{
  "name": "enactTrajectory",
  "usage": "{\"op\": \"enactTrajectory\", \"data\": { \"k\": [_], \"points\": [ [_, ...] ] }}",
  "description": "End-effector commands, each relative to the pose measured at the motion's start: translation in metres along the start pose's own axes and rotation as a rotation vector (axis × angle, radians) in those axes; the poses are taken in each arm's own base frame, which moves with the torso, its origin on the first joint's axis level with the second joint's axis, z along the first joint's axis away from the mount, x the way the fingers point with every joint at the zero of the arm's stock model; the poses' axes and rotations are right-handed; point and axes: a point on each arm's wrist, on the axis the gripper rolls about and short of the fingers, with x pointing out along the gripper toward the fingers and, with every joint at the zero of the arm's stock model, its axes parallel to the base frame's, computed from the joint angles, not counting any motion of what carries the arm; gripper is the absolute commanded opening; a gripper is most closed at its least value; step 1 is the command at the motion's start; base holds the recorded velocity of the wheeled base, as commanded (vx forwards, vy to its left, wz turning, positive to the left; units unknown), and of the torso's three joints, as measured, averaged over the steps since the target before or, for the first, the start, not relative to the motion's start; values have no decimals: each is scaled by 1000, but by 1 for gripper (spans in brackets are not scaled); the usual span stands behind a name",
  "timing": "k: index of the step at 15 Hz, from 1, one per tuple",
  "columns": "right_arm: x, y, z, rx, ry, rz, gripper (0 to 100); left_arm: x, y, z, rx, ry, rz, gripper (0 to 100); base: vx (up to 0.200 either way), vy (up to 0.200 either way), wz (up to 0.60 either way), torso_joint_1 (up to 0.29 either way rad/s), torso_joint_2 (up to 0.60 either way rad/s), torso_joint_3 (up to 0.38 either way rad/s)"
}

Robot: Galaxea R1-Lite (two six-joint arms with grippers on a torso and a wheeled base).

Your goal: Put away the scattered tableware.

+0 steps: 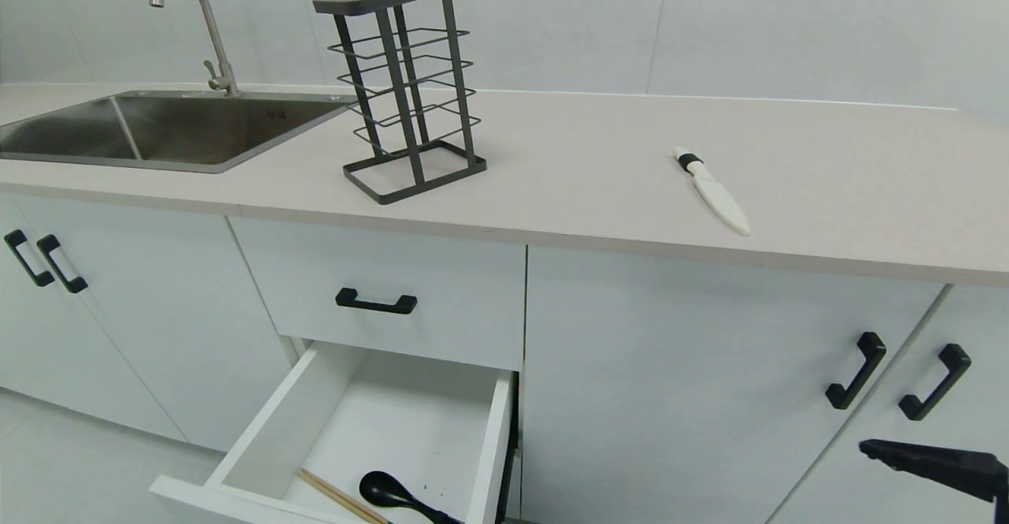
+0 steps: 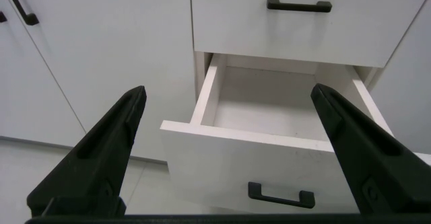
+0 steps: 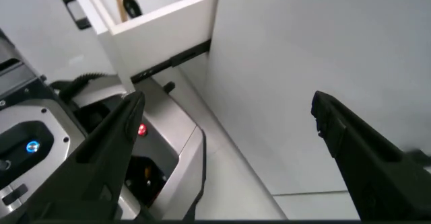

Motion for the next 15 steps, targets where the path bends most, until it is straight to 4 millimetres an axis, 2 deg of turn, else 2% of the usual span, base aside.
{"op": "enactTrajectory", "data": {
  "k": [1, 6, 8, 9, 12, 15],
  "points": [
    [-31, 1, -21, 37, -155, -60, 100, 0, 0, 0, 0, 1, 0, 100, 0, 0, 0, 0, 0, 0],
    [-60, 1, -28, 124, -350, -244, 100, 0, 0, 0, 0, 1, 0, 100, 0, 0, 0, 0, 0, 0],
    [-64, 2, -30, 144, -378, -287, 100, 0, 0, 0, 0, 1, 0, 100, 0, 0, 0, 0, 0, 0],
    [-70, 5, -34, 158, -418, -373, 100, 0, 0, 0, 0, 1, -1, 100, 0, 0, 0, 0, 0, 0],
    [-76, 8, -36, 185, -460, -523, 100, 0, 0, 0, 0, 1, 0, 100, 0, 0, 0, 0, 0, 0],
    [-76, 16, -52, 202, -498, -612, 100, 0, 0, 0, 0, 1, 0, 100, 0, 0, 0, 0, 0, 0]
  ]
}}
